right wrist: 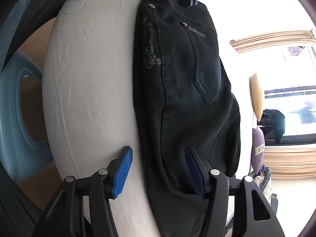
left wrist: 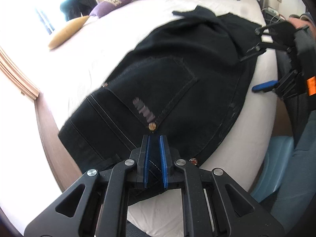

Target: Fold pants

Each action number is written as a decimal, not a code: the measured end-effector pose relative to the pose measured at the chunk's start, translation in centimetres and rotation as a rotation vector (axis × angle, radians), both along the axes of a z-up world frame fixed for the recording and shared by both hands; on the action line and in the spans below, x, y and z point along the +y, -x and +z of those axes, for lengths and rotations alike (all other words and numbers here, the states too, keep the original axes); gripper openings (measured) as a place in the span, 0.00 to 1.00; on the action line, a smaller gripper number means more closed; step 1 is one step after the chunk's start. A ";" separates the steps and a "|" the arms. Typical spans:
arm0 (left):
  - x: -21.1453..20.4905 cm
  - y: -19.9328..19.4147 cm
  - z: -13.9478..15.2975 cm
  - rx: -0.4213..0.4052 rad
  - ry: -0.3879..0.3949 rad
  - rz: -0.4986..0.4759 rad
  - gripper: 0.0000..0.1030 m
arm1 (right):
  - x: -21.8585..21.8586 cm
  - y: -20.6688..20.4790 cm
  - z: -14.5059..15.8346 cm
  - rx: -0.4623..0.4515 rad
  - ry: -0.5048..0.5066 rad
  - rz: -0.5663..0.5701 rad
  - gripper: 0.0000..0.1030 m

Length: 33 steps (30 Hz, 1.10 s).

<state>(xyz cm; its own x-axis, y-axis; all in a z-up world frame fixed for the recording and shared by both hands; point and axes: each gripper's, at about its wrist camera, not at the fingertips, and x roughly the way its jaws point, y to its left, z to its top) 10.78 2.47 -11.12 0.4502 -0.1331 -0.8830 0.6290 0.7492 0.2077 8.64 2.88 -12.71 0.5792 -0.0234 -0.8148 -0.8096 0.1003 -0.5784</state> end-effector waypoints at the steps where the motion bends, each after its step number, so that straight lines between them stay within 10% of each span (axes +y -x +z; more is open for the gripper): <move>1: 0.1 -0.5 -1.9 0.036 -0.030 0.018 0.09 | -0.1 -0.2 0.0 0.005 -0.016 -0.019 0.57; 9: 0.8 -1.3 0.6 0.017 0.006 0.055 0.09 | -1.1 -0.9 2.8 0.035 -0.143 -0.159 0.56; 13: -1.7 -3.2 3.4 -0.031 0.152 0.080 0.09 | -0.6 -3.0 4.7 0.055 -0.311 -0.277 0.56; 19: -8.0 -6.5 -2.5 0.049 0.090 0.085 0.09 | -2.6 -4.5 1.8 0.150 -0.373 -0.461 0.56; 28: -13.7 -9.0 2.9 -0.005 0.230 0.096 0.09 | -16.0 -8.8 10.0 0.140 -0.829 -0.894 0.57; 33: -20.9 -13.4 1.3 0.038 0.288 0.078 0.09 | -22.6 -16.2 11.4 -0.001 -0.855 -1.158 0.60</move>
